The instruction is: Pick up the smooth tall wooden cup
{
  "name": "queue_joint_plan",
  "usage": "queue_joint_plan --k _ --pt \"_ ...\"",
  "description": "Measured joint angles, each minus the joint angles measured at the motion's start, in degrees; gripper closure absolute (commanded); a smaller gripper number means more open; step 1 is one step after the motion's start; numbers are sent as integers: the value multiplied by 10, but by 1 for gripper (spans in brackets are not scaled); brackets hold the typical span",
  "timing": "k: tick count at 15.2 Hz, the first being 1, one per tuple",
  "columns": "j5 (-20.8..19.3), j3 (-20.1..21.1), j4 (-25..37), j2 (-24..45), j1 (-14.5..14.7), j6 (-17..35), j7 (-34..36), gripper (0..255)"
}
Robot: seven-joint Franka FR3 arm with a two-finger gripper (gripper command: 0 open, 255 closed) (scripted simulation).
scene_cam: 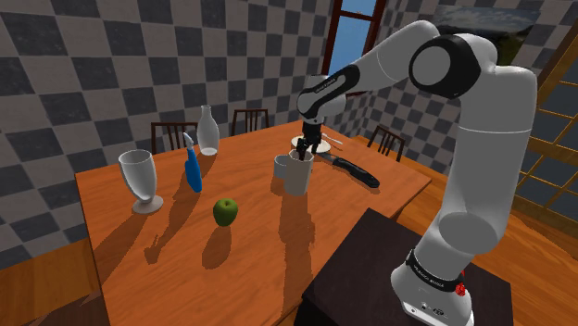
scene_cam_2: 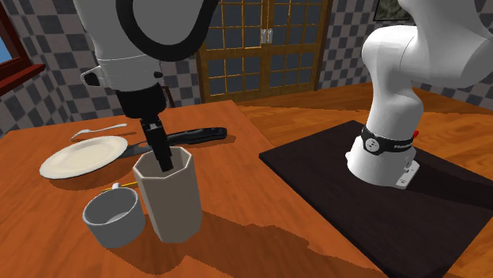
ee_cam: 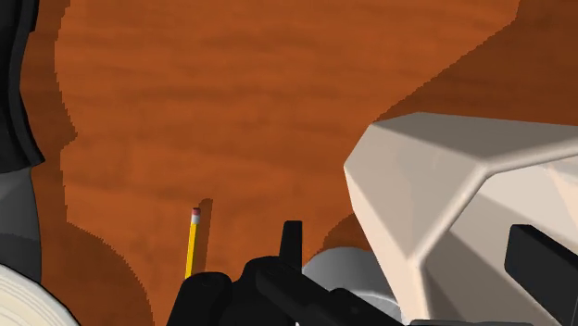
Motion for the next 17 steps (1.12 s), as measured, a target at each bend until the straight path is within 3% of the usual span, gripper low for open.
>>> queue_joint_plan --k 1,2,12,17 --pt "1 0 -3 2 0 5 -1 0" --pt "1 0 -3 4 0 6 -1 255" --pt "2 1 -2 6 -1 8 -1 255" --pt "-4 -1 4 -14 2 -18 3 255"
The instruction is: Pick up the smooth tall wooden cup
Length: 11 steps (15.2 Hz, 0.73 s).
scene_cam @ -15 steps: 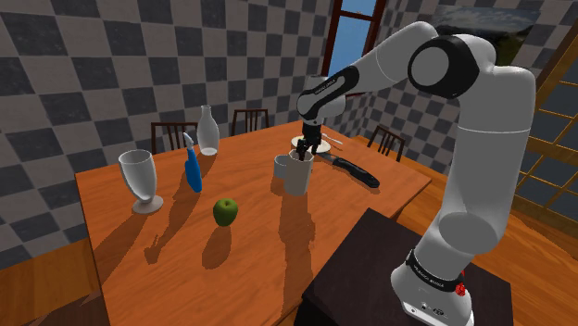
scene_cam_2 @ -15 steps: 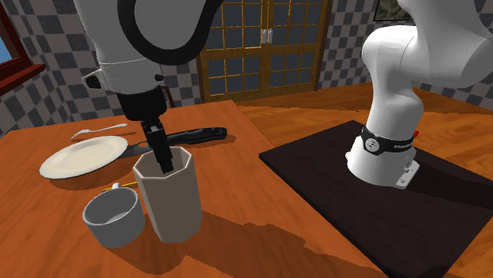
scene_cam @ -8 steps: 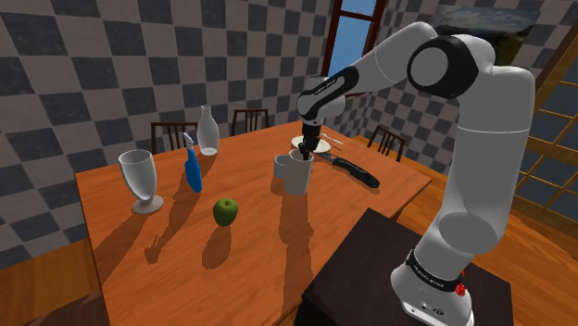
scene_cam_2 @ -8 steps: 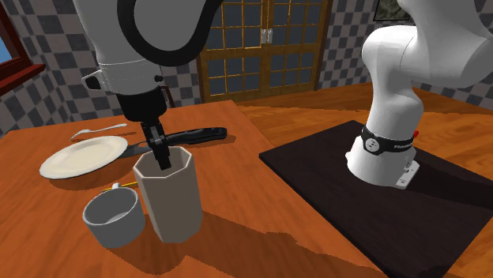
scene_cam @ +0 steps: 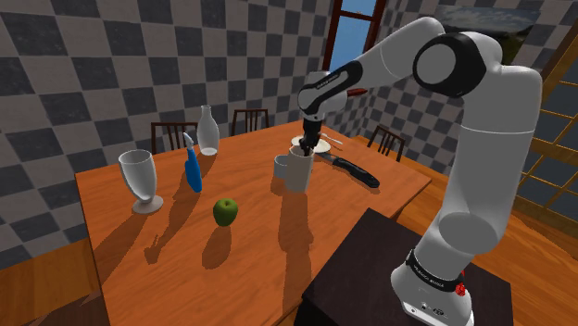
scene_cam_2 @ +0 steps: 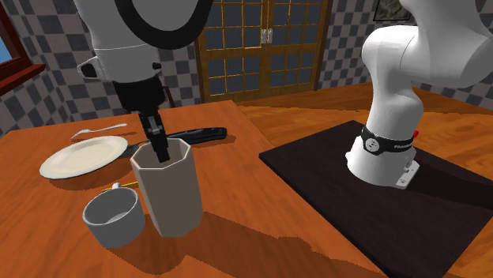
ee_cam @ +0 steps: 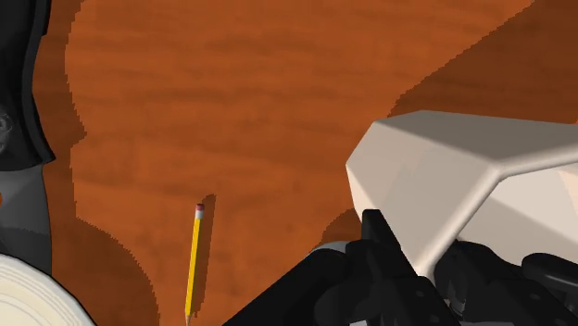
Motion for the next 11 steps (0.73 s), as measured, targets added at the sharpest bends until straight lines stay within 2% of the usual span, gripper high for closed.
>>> queue_joint_plan --k 11 --pt "-13 -4 30 -41 3 -71 8 255"
